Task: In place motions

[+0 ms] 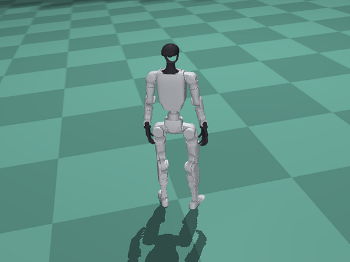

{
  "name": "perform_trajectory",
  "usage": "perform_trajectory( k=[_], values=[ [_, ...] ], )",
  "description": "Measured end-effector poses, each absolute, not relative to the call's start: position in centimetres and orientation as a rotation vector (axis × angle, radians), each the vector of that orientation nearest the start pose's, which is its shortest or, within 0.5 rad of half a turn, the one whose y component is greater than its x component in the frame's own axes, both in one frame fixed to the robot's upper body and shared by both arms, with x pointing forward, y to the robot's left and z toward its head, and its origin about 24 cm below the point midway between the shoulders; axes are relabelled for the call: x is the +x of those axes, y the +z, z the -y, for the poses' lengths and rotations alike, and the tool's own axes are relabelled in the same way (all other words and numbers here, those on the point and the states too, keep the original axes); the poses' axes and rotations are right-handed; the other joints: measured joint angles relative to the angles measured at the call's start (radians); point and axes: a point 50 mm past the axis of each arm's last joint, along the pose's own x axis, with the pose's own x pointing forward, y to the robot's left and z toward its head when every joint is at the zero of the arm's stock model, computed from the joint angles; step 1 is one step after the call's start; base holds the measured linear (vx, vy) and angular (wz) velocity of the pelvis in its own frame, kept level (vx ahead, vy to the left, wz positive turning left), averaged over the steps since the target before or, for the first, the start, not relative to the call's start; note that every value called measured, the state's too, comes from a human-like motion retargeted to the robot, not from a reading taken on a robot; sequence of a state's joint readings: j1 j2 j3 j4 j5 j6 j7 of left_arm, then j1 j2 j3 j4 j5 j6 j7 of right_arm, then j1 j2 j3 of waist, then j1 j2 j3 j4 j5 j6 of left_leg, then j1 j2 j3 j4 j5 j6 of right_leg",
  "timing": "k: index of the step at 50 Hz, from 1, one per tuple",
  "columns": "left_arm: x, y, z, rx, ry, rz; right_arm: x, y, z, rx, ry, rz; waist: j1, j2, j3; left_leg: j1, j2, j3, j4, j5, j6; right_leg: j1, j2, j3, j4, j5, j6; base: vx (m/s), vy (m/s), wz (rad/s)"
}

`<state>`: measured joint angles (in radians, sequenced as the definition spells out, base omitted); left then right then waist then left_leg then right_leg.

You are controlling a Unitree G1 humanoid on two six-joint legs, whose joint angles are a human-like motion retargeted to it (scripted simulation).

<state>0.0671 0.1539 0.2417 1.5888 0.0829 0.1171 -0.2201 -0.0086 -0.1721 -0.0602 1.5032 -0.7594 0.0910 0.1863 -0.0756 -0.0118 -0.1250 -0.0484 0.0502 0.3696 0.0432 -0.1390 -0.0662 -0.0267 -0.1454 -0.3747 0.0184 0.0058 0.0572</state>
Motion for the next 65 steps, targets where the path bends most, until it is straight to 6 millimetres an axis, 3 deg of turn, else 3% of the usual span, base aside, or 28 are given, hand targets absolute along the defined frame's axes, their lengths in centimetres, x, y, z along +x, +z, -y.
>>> perform_trajectory(
  k=[9,16,20,24,27,31,34,35,39,42,45,49,53,57,65],
  values=[
    [-2.8,-17.5,-20.4,-0.193,0.091,-1.723,1.6,-17.4,22.2,-0.577,0.5,-1.639,0.005,-0.021,0.006,-0.014,-0.013,-0.017,0.008,0.004,0.007,0.011,-0.011,-0.018,-0.005,-0.006,0.007,0.0,0.0,0.06],
    [-1.5,-17.5,-20.8,-0.154,0.094,-1.683,1.5,-17.1,23.9,-0.573,0.436,-1.623,0.022,-0.042,0.022,-0.03,-0.036,-0.044,0.012,0.009,0.021,0.02,-0.031,-0.045,0.001,-0.013,0.019,0.05,0.03,0.21],
    [-0.7,-17.4,-22.1,-0.081,0.112,-1.664,1.3,-16.8,25.2,-0.552,0.371,-1.594,0.026,-0.063,0.047,-0.036,-0.05,-0.068,0.015,0.016,0.028,0.03,-0.044,-0.064,0.014,-0.022,0.026,0.08,-0.02,0.31],
    [0.5,-16.7,-24.6,-0.02,0.145,-1.659,1.3,-16.4,26.7,-0.523,0.268,-1.558,0.01,-0.093,0.086,-0.058,-0.047,-0.098,0.025,0.027,0.025,0.006,-0.057,-0.043,0.064,-0.02,0.048,0.0,-0.15,0.34],
    [2.3,-16.2,-26.3,0.0,0.199,-1.615,2.1,-15.8,28.2,-0.526,0.176,-1.506,-0.002,-0.101,0.131,-0.078,-0.026,-0.093,0.023,0.037,0.028,-0.053,-0.056,0.029,0.119,0.026,0.072,-0.2,-0.19,-0.2],
    [4.6,-15.4,-28.3,0.001,0.255,-1.542,2.9,-14.7,30.9,-0.563,0.041,-1.443,-0.028,-0.106,0.194,-0.097,0.004,-0.058,0.018,0.053,0.029,-0.115,-0.018,0.272,0.15,0.037,0.072,-0.22,-0.22,-0.47],
    [7.9,-14.1,-30.3,0.053,0.286,-1.455,2.3,-13.6,33.1,-0.551,-0.097,-1.41,-0.07,-0.123,0.263,-0.132,0.012,-0.072,0.028,0.074,0.025,-0.118,-0.047,0.261,0.131,0.045,0.091,-0.43,-0.28,0.23],
    [9.1,-13.6,-30.9,0.075,0.297,-1.423,1.9,-13.4,33.6,-0.539,-0.139,-1.404,-0.08,-0.136,0.289,-0.14,0.006,-0.079,0.031,0.081,0.023,-0.11,-0.061,0.241,0.115,0.048,0.114,-0.44,-0.37,0.58],
    [15.0,-10.9,-32.6,0.164,0.306,-1.274,-2.9,-12.4,35.0,-0.461,-0.349,-1.453,-0.08,-0.185,0.42,-0.156,-0.015,-0.124,0.033,0.123,0.01,-0.087,-0.081,0.196,0.062,0.045,0.086,-0.37,-0.39,0.62],
    [19.9,-9.2,-31.6,0.162,0.3,-1.133,-6.3,-11.6,35.6,-0.382,-0.529,-1.491,-0.04,-0.186,0.516,-0.182,-0.006,-0.12,0.025,0.149,-0.005,-0.124,-0.092,0.212,0.037,0.084,0.093,-0.57,-0.31,-0.1],
    [23.0,-7.6,-30.9,0.073,0.354,-0.985,-7.6,-10.5,36.9,-0.295,-0.695,-1.465,-0.061,-0.196,0.587,-0.216,0.021,-0.078,0.015,0.169,-0.02,-0.19,-0.077,0.266,0.018,0.124,0.089,-0.61,-0.1,-0.71],
    [25.6,-5.5,-31.4,0.012,0.36,-0.86,-7.5,-9.3,38.3,0.014,-0.93,-1.242,-0.149,-0.205,0.644,-0.298,0.054,-0.041,0.006,0.198,-0.027,-0.299,-0.051,0.311,0.012,0.16,0.078,-0.6,0.01,-0.52],
    [27.4,-4.1,-30.9,0.076,0.339,-0.821,-10.2,-8.2,38.5,0.253,-1.131,-1.066,-0.201,-0.202,0.645,-0.401,0.068,-0.029,0.005,0.227,-0.034,-0.412,-0.04,0.329,0.0,0.197,0.066,-0.47,-0.07,-0.13],
    [29.0,-3.0,-30.2,0.108,0.307,-0.777,-12.8,-7.1,38.5,0.278,-1.302,-1.001,-0.208,-0.222,0.645,-0.462,0.089,0.02,-0.006,0.247,-0.04,-0.512,-0.019,0.383,-0.015,0.242,0.058,-0.41,-0.06,-0.55],
    [30.9,0.3,-32.1,0.126,0.378,-0.648,-11.5,-6.5,39.7,0.282,-1.314,-0.901,-0.332,-0.276,0.645,-0.589,0.138,0.074,-0.034,0.286,-0.05,-0.684,0.035,0.438,-0.033,0.296,0.056,-0.32,0.05,-0.42]
  ],
)
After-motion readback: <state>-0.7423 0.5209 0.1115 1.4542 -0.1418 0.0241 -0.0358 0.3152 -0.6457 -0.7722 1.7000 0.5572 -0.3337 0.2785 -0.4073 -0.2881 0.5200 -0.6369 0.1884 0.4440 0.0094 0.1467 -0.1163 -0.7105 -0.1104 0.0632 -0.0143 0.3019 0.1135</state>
